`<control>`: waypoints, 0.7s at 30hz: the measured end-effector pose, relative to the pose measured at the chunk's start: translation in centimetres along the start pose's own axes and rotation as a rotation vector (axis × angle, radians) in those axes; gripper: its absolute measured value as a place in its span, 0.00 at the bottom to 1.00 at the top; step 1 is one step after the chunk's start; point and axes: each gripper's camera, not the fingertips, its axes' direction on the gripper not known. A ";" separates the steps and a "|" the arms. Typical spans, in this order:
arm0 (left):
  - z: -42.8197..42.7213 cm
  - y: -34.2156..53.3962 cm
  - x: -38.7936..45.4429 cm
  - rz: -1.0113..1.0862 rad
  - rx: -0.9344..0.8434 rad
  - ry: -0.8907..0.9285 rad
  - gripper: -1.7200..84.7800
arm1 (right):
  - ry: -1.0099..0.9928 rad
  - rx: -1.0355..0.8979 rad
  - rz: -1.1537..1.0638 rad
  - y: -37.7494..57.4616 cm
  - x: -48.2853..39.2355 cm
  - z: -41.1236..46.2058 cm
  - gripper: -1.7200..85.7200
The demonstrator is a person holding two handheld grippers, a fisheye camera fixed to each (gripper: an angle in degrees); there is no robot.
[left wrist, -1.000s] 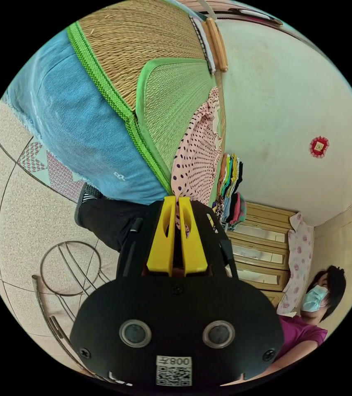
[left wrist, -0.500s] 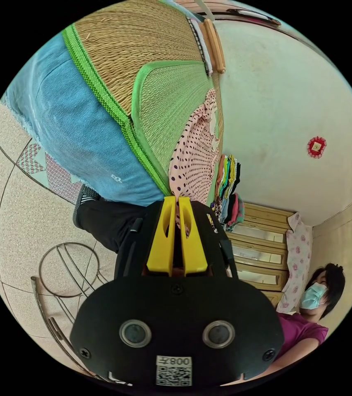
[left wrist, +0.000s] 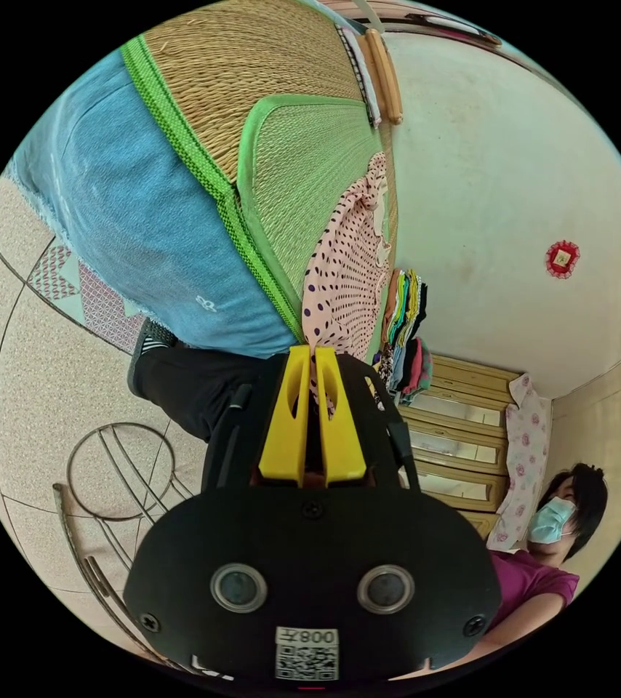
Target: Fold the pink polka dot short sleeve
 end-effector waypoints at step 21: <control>0.9 2.7 1.4 -0.012 0.004 0.027 0.03 | 0.412 -0.207 -0.158 -1.2 -7.7 10.4 0.07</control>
